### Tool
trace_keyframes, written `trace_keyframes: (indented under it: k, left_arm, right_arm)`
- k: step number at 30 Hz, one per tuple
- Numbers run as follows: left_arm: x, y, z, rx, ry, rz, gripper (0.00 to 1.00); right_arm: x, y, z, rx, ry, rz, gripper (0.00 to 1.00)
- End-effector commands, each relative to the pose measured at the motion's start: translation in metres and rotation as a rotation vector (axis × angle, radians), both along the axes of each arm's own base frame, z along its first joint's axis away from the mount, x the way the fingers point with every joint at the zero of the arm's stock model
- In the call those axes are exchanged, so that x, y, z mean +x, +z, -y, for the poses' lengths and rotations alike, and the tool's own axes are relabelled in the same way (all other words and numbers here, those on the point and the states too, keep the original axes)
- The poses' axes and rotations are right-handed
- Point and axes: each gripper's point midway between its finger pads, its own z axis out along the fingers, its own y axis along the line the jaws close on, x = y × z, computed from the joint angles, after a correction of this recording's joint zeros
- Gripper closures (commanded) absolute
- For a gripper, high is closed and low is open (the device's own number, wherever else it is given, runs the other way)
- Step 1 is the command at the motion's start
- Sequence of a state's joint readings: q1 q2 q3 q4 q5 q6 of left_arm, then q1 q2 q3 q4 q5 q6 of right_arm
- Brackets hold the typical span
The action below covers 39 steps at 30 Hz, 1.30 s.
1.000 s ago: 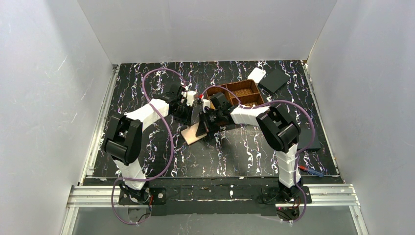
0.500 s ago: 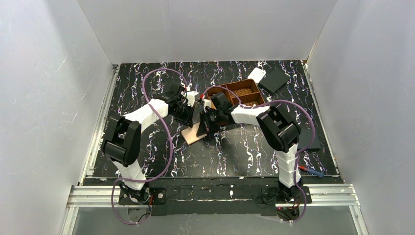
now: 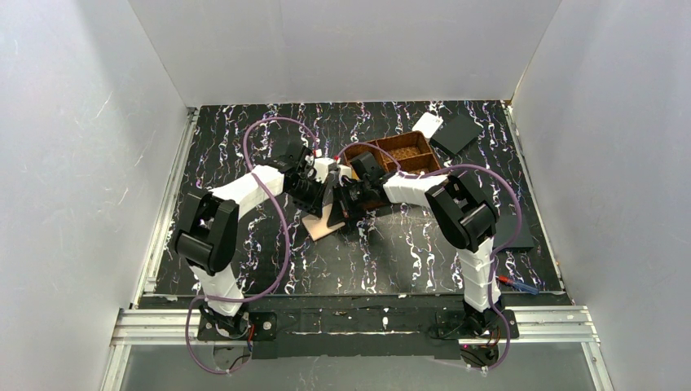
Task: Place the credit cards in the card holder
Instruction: Close the card holder at the center of the board.
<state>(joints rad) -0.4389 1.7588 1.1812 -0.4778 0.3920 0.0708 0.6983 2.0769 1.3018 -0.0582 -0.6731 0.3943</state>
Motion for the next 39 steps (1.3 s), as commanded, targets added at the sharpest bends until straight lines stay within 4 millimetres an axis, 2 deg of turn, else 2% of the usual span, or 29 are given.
trace_keyframes:
  k: [1,5,11,18,22,33,39]
  left_arm:
    - [-0.006,-0.001,0.005,-0.001,-0.034,-0.041,1.0]
    - [-0.004,-0.011,0.002,0.025,-0.02,-0.052,1.0]
    - [0.005,-0.009,-0.004,0.062,0.015,-0.007,1.0]
    - [0.01,0.005,-0.011,0.074,0.037,0.068,1.0]
    - [0.01,0.003,-0.012,0.082,0.042,0.067,1.0]
    - [0.004,0.003,0.006,-0.015,0.027,0.017,1.0]
    - [0.001,-0.002,0.006,-0.007,0.02,-0.009,1.0]
  right_arm:
    - [0.014,-0.005,0.001,-0.021,-0.023,0.021,0.99]
    - [0.013,-0.006,0.0,-0.019,-0.021,0.02,0.99]
    - [0.013,-0.006,0.001,-0.02,-0.019,0.019,0.99]
    - [0.013,-0.007,0.0,-0.018,-0.016,0.014,0.99]
    - [0.012,-0.008,0.001,-0.019,-0.015,0.011,0.99]
    - [0.012,-0.008,0.0,-0.016,-0.014,0.01,0.99]
    - [0.011,-0.008,0.0,-0.016,-0.012,0.007,0.99]
